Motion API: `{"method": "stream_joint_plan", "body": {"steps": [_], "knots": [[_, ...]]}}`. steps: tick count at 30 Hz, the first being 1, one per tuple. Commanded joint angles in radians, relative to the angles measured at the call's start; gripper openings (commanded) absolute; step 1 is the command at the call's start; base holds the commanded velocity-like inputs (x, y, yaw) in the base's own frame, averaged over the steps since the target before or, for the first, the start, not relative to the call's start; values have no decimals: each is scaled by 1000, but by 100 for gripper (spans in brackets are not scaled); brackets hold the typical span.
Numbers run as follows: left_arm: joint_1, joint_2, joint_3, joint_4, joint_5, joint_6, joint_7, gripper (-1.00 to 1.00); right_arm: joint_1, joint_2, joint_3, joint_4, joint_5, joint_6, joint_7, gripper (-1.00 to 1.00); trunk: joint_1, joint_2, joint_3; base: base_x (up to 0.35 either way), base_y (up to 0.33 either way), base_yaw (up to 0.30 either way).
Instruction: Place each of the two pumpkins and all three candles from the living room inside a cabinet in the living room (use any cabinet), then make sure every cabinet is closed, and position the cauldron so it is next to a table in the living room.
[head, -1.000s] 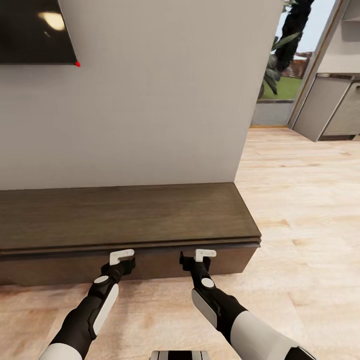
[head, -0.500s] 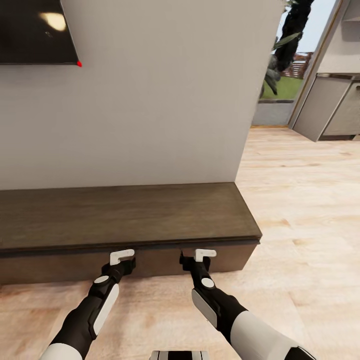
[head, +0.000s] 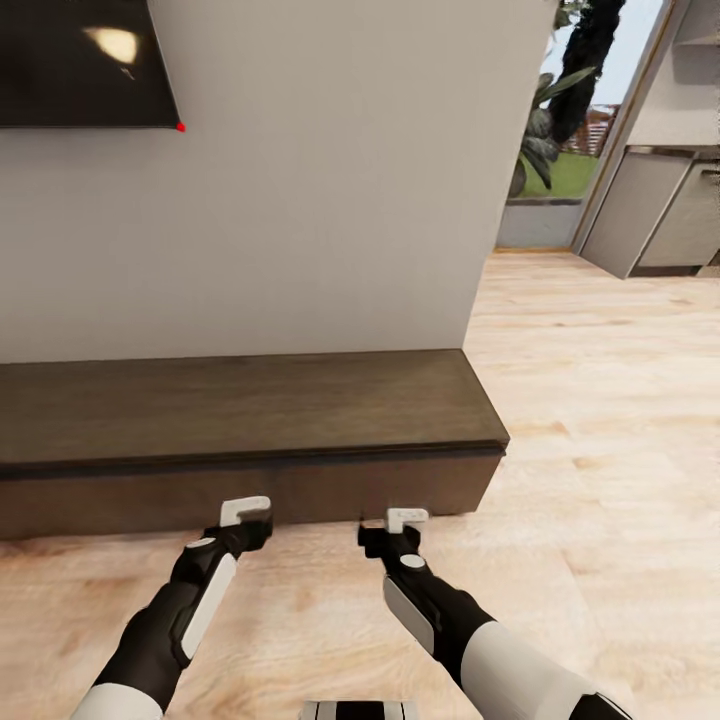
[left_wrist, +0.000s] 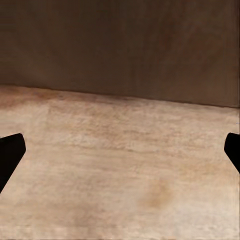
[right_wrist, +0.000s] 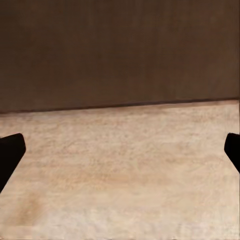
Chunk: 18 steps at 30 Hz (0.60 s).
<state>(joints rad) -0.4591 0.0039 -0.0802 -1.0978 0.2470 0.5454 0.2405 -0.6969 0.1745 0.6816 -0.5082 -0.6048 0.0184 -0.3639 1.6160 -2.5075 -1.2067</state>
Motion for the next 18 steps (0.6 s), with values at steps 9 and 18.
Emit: {"method": "stream_joint_plan", "body": {"steps": [9,18], "knots": [[-1,13,129,-224,201,413,9,100,-1,0,-8,-38,-48,307,-11,100,-1,0,-1,-107,0,0],[-1,16,168,-255,237,454,17,100,-2,0,-7,-68,-143,433,-11,100,-5,2,34,-3,0,0]]}}
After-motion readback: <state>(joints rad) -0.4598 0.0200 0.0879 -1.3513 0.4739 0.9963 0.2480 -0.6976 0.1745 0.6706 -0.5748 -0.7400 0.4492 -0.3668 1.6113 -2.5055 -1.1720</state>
